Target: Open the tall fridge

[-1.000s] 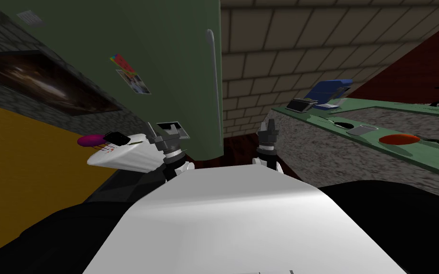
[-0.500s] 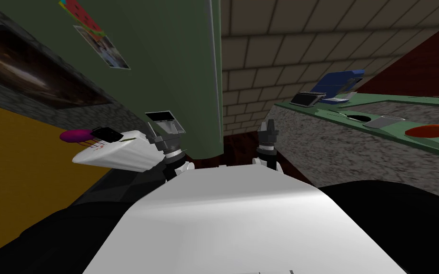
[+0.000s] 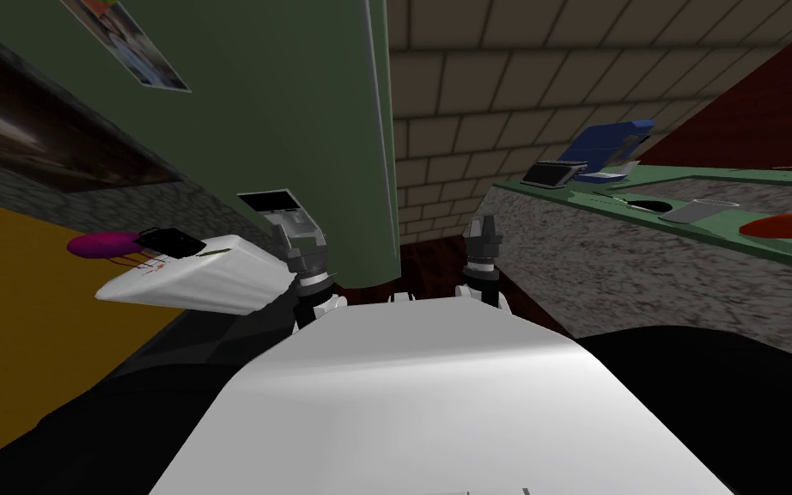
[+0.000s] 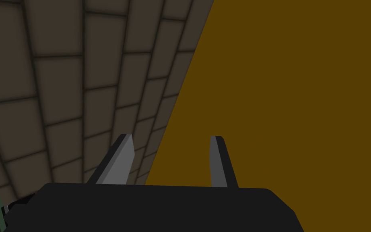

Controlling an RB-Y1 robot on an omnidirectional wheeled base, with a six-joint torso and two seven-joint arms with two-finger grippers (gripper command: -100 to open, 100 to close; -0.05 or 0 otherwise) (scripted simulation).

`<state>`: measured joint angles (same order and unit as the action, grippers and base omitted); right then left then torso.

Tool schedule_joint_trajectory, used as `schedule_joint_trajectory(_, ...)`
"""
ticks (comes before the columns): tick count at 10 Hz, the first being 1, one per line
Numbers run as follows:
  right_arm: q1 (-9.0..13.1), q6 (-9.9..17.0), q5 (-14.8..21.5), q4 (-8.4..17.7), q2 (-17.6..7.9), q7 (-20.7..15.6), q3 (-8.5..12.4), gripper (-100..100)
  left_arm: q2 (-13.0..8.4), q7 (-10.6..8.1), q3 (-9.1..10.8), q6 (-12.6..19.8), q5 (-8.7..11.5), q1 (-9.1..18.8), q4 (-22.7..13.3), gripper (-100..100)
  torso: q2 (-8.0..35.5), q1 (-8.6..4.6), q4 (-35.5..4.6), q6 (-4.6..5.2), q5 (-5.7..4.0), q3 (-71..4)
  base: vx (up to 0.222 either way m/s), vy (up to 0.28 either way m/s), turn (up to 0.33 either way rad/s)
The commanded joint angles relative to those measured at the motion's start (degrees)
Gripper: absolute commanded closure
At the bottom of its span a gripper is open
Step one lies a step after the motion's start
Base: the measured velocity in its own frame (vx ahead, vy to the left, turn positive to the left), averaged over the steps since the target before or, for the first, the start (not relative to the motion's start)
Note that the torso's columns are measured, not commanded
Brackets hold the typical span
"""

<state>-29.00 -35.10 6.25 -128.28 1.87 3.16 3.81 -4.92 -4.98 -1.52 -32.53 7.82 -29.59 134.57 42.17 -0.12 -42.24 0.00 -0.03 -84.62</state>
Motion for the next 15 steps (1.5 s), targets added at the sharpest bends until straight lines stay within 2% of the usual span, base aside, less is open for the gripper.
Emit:
schedule_joint_trajectory(1,0.0,0.0,0.0,0.0,0.0,0.0,0.0,0,-2.5,-1.88,1.32,-0.1,0.6,-0.8,-2.8,-100,0.0,-0.02,0.0,0.00,-0.01,0.0,0.067,-0.110,-0.098)
schedule_joint_trajectory(6,0.0,0.0,0.0,0.0,0.0,0.0,0.0,0,-4.6,-6.66,5.23,-0.6,2.3,-2.5,-10.0,-100,0.1,0.07,0.0,-0.01,0.02,0.0,0.079,-0.125,-0.098)
schedule_joint_trajectory(7,0.0,0.0,0.0,0.0,0.0,0.0,0.0,0,-4.8,-8.61,6.82,-0.8,3.0,-3.2,-12.8,-100,0.1,0.11,0.0,-0.01,0.03,0.0,0.132,-0.182,-0.168)
schedule_joint_trajectory(11,0.0,0.0,0.0,0.0,0.0,0.0,0.0,0,-5.0,-12.17,9.72,-1.2,4.4,-4.5,-18.2,-100,0.2,0.27,-0.1,-0.01,0.08,0.1,0.110,-0.148,-0.101)
schedule_joint_trajectory(12,0.0,0.0,0.0,0.0,0.0,0.0,0.0,0,-5.0,-13.78,11.04,-1.4,5.0,-5.0,-20.6,-100,0.2,0.32,-0.1,-0.01,0.09,0.1,0.118,-0.119,-0.138)
schedule_joint_trajectory(15,0.0,0.0,0.0,0.0,0.0,0.0,0.0,0,-5.0,-16.14,12.97,-1.6,5.8,-5.9,-24.1,-100,0.1,0.10,-0.1,-0.01,0.01,0.1,0.093,-0.125,-0.091)
